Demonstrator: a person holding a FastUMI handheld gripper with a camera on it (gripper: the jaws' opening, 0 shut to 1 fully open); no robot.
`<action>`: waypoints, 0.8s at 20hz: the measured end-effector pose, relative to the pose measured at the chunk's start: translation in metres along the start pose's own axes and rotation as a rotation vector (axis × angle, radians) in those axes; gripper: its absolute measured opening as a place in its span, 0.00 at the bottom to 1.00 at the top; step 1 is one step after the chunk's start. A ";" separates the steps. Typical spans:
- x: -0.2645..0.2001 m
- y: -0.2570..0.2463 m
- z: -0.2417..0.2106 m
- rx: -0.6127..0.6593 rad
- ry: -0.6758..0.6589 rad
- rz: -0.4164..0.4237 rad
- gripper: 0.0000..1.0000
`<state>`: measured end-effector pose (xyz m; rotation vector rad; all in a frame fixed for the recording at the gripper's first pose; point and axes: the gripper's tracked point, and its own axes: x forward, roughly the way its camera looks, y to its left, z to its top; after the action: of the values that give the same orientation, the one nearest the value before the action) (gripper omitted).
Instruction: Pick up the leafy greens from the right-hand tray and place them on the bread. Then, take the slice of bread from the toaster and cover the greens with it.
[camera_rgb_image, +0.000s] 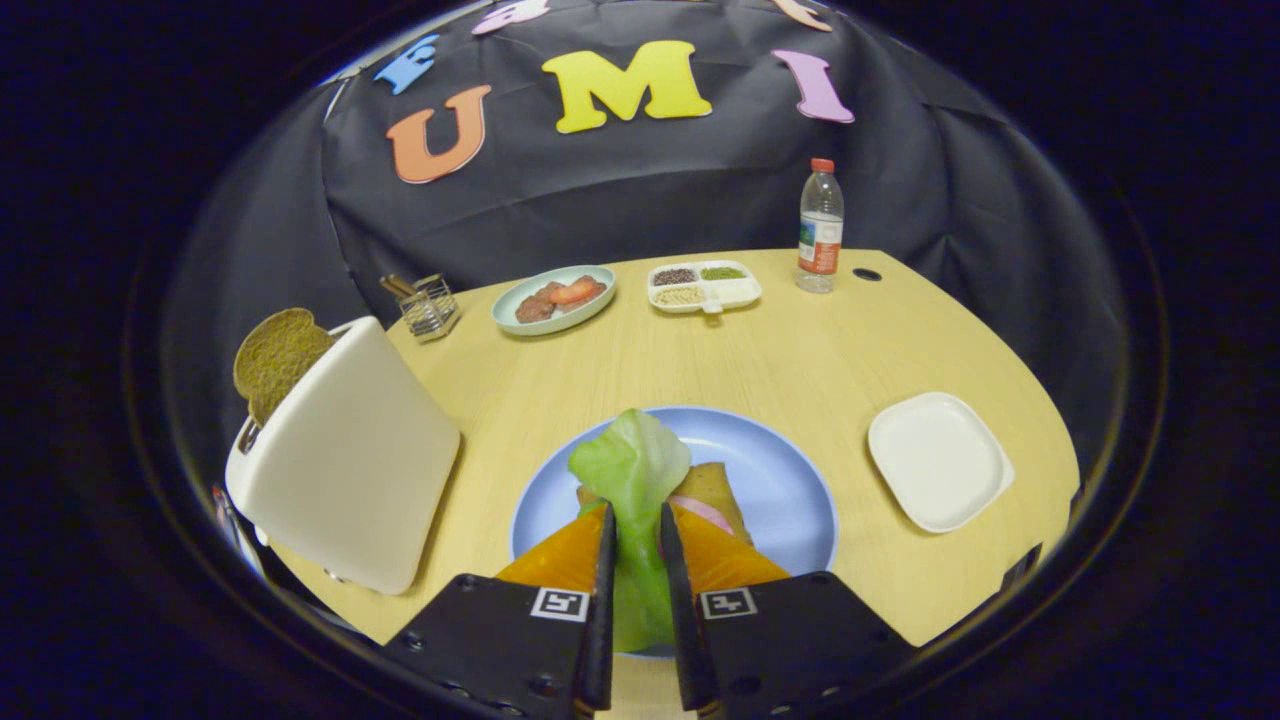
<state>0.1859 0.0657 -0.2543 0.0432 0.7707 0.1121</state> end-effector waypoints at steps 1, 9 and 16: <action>0.001 0.000 0.000 -0.010 -0.004 0.000 0.37; 0.001 -0.007 -0.008 -0.031 0.011 -0.023 0.84; -0.034 0.012 0.026 -0.041 -0.061 0.000 0.96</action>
<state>0.1789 0.0741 -0.2116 0.0078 0.7073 0.1260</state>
